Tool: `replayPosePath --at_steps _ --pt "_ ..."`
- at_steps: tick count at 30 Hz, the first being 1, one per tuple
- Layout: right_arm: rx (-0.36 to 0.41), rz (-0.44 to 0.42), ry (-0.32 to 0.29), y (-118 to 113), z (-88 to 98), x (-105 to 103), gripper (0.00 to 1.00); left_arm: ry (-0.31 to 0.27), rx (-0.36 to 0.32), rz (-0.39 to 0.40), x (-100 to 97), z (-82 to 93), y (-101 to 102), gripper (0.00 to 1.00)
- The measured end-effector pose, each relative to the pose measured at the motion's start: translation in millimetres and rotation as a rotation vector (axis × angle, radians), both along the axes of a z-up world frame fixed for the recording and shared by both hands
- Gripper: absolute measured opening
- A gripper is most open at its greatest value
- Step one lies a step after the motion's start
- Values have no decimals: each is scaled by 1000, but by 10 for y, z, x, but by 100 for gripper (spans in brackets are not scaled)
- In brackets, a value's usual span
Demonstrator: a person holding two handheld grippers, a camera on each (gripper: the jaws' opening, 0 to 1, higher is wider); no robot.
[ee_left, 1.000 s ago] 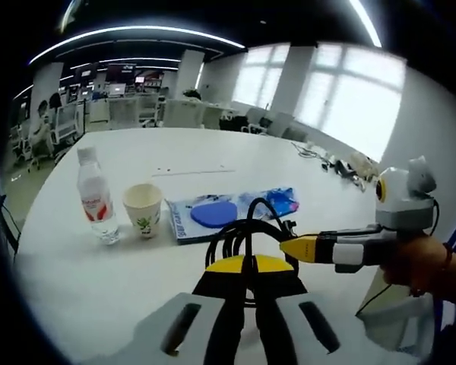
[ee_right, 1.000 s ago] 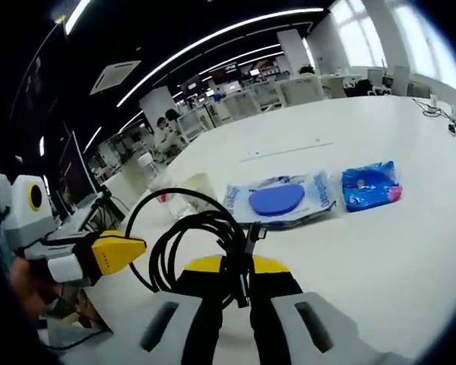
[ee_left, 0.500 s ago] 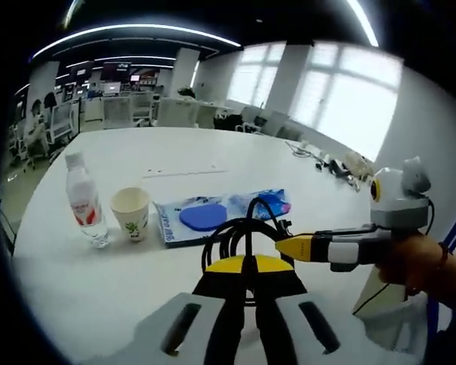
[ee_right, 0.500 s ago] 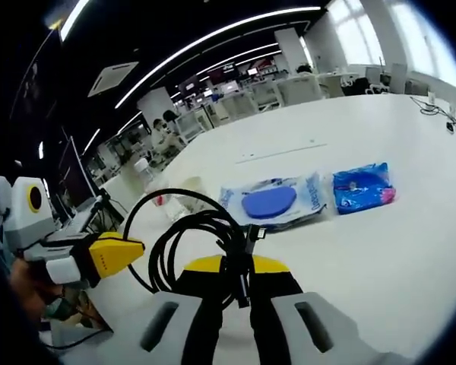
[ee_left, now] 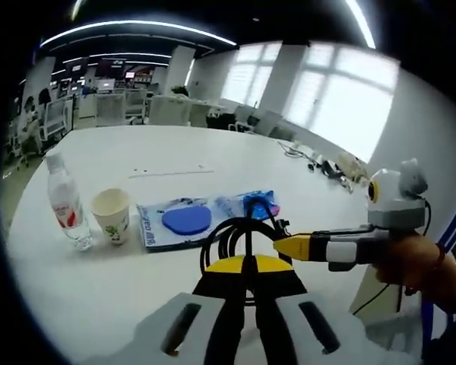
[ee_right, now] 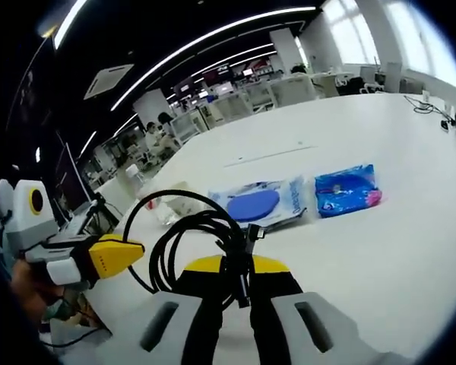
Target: Arrange the tabletop items into an orderly group along one side of the table until the central work area is clear of visible clutter.
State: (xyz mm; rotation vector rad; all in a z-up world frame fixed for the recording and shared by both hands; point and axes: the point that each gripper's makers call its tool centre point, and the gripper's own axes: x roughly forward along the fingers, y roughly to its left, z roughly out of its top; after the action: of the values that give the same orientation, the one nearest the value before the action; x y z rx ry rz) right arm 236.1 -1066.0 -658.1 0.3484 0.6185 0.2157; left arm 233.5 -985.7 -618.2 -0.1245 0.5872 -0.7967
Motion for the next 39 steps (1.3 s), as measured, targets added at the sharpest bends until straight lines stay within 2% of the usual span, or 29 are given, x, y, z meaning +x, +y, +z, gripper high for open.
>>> replayPosePath --at_steps 22,39 --pt "12 -52 42 -348 -138 3 8 57 -24 -59 48 -199 -329 0" --pt "0 -56 75 -588 -263 76 8 130 -70 -90 117 -347 -561 0"
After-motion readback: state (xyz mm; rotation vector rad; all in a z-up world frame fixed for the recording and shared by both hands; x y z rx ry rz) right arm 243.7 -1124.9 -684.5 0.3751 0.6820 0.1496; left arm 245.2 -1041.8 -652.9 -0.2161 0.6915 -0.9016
